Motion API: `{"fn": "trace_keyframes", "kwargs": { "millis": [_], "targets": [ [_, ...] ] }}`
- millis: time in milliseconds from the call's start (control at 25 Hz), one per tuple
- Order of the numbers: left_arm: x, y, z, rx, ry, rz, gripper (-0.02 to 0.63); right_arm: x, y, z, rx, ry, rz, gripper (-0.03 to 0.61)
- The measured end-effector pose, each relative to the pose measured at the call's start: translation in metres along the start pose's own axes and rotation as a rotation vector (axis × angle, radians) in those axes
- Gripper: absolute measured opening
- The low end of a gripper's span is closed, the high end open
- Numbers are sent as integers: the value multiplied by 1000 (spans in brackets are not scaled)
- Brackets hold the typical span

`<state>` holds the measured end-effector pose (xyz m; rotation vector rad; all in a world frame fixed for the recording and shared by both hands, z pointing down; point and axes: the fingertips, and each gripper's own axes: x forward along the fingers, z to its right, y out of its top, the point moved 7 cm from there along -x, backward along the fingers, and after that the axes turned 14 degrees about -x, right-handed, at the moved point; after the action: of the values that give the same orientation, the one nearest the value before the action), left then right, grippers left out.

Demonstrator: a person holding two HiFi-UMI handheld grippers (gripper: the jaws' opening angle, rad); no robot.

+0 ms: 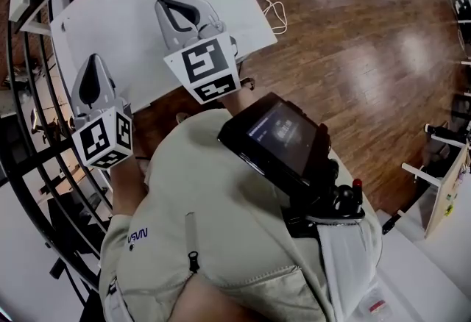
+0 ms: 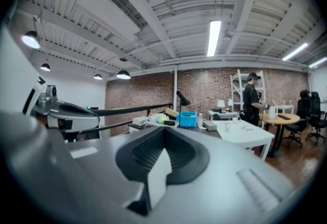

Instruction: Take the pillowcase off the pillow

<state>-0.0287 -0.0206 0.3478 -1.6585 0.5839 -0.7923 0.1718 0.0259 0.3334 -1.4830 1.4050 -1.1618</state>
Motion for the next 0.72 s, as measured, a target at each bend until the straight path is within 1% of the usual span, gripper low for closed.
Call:
{"fn": "trace_keyframes", "kwargs": {
  "millis": [240,720],
  "targets": [
    [-3,-3,-5,-7,2,-1,3,-1,3,-8,-15,7,2,4],
    [2,-9,-1,-17,-38,-5,3,-15,-5,-7,-13,-28,-22,4]
  ]
}}
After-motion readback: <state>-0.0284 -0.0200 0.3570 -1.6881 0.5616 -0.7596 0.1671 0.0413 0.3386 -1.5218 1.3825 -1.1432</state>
